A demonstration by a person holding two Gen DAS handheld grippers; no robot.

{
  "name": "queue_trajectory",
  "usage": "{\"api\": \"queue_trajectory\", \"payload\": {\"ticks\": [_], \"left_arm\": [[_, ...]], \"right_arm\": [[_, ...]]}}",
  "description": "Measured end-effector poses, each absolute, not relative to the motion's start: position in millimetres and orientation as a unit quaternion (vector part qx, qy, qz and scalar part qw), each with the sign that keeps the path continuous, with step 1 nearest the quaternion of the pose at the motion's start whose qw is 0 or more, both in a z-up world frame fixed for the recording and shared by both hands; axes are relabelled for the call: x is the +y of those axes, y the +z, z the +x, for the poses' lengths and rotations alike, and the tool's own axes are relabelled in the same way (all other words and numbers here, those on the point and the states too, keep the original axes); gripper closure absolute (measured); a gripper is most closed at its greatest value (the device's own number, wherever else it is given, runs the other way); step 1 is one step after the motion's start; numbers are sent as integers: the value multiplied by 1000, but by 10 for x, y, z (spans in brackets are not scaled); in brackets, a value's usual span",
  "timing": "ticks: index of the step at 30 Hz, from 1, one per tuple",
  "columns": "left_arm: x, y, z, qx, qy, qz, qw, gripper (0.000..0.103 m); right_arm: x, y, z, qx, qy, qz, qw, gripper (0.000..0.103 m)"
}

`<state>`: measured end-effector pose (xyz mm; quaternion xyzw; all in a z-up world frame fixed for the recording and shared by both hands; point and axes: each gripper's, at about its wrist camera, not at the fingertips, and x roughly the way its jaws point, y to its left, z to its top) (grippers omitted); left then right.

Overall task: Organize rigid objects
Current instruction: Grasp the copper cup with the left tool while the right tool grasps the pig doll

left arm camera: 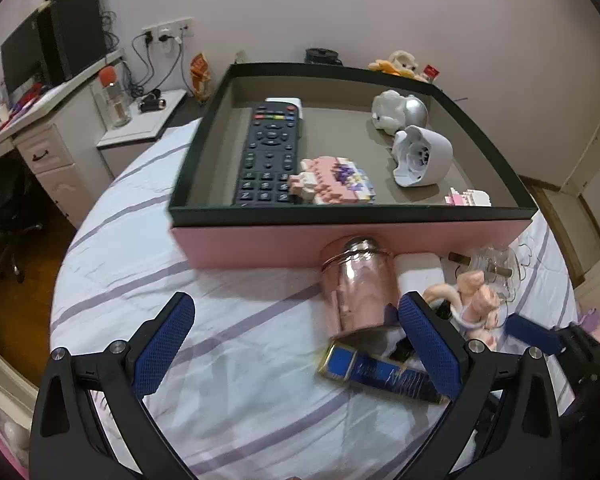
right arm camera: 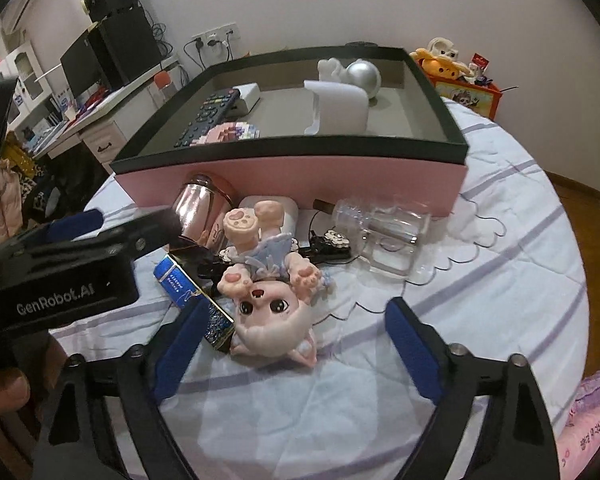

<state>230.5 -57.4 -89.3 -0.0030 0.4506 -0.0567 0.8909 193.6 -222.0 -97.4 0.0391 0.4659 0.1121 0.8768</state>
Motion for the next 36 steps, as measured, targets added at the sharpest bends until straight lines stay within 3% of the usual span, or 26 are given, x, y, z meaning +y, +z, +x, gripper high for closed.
{"api": "queue_trajectory", "payload": {"ticks": [12,15,20,36], "left_arm": [[-631,-1209,2533,468,-80,-24,880,1],[-626,-1234,2532,461,-79,-15,884,10],[-546,-1199,2476,451,-79,-15,889,54],[-260,-916,2055,441,-85,-34,893,55]], "right_arm": [[-2171,-1080,2040,456,111,31,883,34],[-2164,-1072,2033,450,113,29,885,44],[-2208,-1055,1999,451,114,39,885,44],[-2464,-861,1742,445,116,79,884,44]]}}
